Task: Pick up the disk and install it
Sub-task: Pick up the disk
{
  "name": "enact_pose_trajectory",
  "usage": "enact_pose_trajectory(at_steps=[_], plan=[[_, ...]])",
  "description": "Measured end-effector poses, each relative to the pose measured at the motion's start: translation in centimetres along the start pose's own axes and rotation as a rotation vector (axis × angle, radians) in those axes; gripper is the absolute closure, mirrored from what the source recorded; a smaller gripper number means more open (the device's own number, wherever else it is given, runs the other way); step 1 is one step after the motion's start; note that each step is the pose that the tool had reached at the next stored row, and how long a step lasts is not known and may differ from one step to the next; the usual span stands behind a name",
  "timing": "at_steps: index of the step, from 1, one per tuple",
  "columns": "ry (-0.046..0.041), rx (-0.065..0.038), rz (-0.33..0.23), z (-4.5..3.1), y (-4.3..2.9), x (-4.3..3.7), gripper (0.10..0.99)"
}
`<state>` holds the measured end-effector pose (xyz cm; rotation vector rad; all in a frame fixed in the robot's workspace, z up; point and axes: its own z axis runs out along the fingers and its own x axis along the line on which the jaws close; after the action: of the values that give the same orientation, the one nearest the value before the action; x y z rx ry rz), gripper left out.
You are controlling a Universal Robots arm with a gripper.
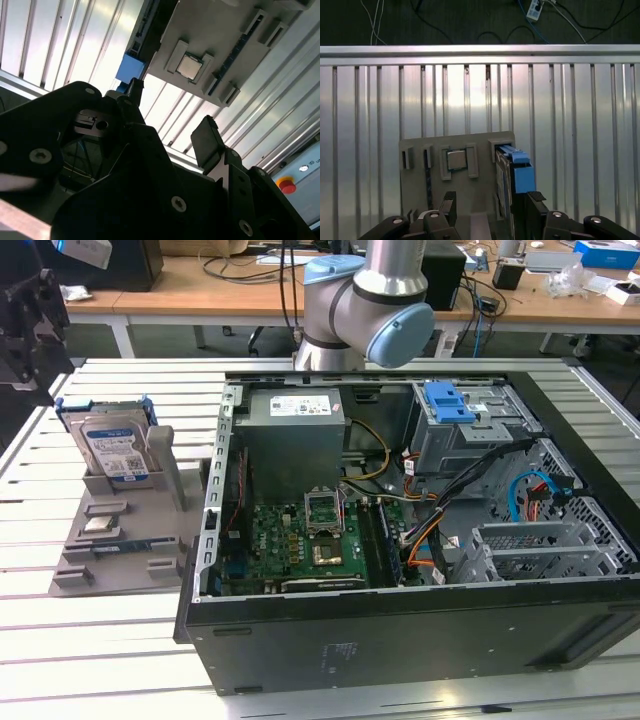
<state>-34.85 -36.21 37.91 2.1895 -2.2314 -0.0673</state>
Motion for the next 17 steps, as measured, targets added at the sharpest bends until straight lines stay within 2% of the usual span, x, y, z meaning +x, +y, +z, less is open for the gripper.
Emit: enact_pose_trajectory(at_steps=[17], plan=[[0.0,0.0,0.0,0.73,-0.07,0.01,0.424]])
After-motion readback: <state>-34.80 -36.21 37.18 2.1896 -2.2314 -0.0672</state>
